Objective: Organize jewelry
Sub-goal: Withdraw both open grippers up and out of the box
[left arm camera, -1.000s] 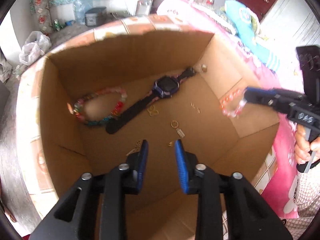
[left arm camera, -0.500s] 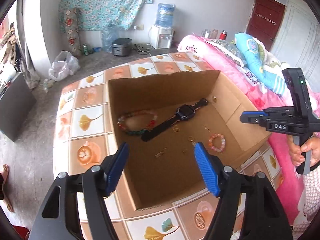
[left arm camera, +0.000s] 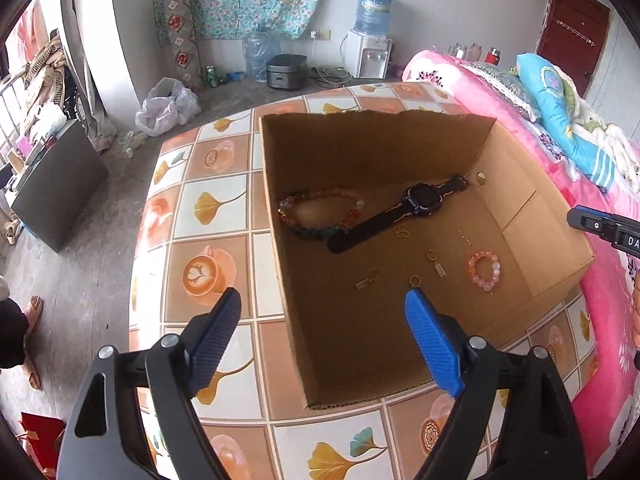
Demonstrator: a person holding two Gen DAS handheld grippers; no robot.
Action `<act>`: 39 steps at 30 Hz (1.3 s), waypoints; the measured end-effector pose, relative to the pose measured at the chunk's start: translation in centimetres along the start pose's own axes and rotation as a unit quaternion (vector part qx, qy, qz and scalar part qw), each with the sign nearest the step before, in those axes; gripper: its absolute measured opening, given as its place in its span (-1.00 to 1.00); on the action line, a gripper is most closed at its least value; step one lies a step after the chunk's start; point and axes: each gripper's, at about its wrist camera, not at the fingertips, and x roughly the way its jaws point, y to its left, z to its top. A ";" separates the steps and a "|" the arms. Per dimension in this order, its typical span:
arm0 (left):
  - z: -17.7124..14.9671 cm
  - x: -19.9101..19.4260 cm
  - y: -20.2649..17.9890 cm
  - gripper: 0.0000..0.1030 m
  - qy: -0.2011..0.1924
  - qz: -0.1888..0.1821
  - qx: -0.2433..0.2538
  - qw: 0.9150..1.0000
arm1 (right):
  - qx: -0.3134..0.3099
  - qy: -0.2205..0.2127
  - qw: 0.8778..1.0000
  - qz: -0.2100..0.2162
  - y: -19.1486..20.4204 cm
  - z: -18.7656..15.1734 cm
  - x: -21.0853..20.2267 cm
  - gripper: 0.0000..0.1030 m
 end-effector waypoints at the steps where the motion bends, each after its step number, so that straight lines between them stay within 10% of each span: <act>1: 0.0 0.4 -0.2 0.60 0.003 0.004 -0.001 1.000 | 0.003 0.003 1.000 -0.002 -0.1 -0.1 0.2 -0.26; 10: -0.1 3.0 -1.3 0.60 0.032 -0.007 -0.012 0.999 | 0.022 0.028 0.999 -0.010 -0.7 -0.5 2.2 -0.26; 21: 0.0 3.5 -1.7 0.61 0.034 -0.011 -0.010 0.999 | 0.027 0.047 0.999 -0.005 -0.5 -0.5 3.4 -0.82; 39: -0.1 3.0 -1.4 0.61 0.027 -0.024 -0.027 0.999 | 0.002 0.034 0.999 -0.031 0.5 -1.0 3.0 -0.87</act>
